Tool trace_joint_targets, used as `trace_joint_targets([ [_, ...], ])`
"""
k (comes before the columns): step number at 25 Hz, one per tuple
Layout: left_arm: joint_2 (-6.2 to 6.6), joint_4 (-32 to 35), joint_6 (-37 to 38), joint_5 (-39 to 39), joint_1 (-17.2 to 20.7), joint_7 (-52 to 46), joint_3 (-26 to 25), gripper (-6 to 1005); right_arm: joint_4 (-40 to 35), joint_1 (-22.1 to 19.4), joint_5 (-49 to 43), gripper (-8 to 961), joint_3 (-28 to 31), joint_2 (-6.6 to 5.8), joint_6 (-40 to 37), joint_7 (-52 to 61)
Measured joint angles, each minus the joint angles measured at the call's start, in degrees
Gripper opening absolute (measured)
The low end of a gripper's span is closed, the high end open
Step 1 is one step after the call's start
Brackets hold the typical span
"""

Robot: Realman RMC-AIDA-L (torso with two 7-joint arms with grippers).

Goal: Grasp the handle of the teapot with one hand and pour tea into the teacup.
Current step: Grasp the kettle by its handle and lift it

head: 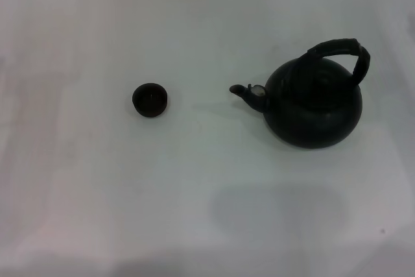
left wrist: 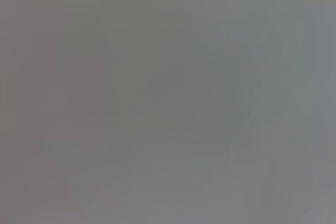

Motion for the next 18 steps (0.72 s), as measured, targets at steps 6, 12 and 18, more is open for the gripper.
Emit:
trace_joint_targets([
  [6,-0.03,-0.39,0.9,0.01,0.28,-0.59,-2.35,877,-4.46,-4.61,-0.1,846,-6.8,-0.04,-0.05,0.27],
  [12,-0.16,-0.84,0.79,0.09,-0.3,-1.36,-2.16,877,-5.93,-7.31,-0.95,846,-8.3,0.24,-0.26,0.28],
  [18,-0.08,-0.83,1.14,0.09,-0.95,-1.71,-2.49,876,-6.41,-10.32,-1.02,846,-8.27,-0.46,-2.2,4.26],
])
